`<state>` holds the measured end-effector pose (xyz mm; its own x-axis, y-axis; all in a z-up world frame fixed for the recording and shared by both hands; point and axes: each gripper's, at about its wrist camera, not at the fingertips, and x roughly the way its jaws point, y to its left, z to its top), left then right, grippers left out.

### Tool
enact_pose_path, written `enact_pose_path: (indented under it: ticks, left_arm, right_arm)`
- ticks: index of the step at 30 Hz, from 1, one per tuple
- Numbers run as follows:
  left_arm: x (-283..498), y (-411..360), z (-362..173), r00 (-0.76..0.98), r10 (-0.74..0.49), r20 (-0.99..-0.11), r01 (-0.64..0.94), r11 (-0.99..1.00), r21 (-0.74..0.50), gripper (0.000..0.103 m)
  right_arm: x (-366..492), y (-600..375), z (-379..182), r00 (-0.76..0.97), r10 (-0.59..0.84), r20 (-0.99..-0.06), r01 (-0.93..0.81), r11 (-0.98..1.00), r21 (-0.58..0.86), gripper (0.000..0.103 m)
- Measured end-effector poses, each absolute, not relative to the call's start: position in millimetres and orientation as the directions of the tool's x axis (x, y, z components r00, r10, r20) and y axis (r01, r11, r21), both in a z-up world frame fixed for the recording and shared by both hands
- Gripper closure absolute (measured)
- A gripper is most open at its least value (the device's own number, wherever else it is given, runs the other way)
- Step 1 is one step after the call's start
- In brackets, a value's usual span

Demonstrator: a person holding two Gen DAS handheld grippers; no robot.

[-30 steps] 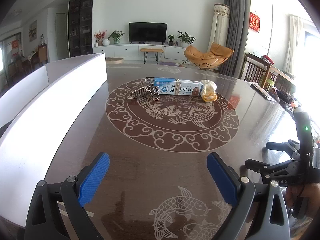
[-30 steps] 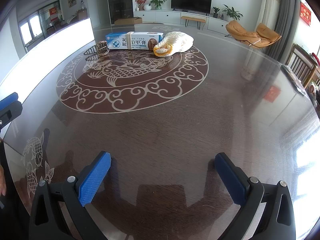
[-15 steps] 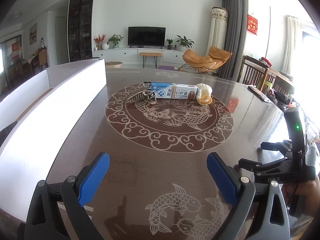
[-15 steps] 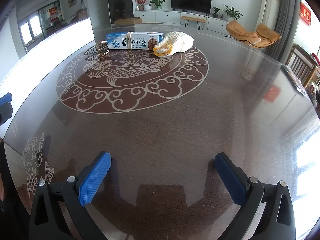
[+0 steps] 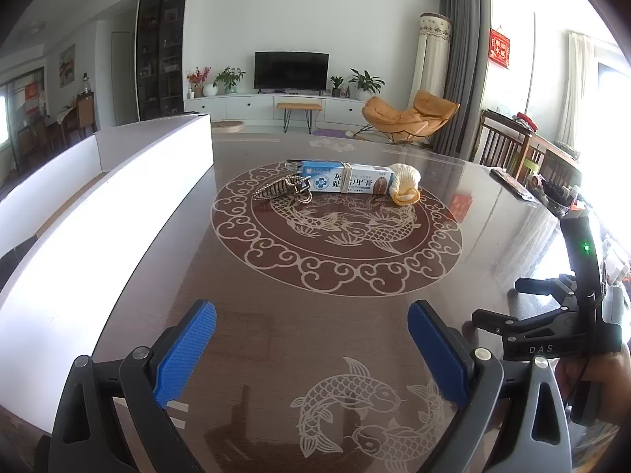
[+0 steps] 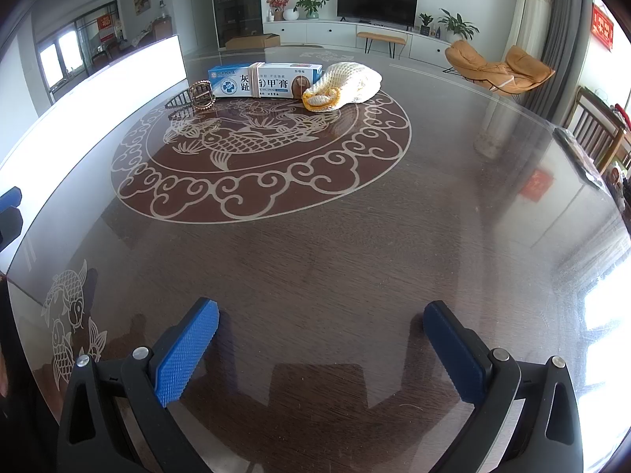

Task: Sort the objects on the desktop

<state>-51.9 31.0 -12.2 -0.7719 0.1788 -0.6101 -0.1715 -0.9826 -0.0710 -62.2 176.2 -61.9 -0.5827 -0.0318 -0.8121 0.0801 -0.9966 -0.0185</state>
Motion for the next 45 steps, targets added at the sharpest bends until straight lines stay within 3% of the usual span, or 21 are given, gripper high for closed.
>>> enact_pose_path:
  ticks: [45]
  left_arm:
    - [-45.9,29.0,-6.4,-0.785,0.178,-0.594,-0.156,-0.984,-0.088,0.004]
  right_arm:
    - [-62.4,176.4,-61.8,-0.582,-0.032,-0.812,0.080,-0.997,-0.018,0.000]
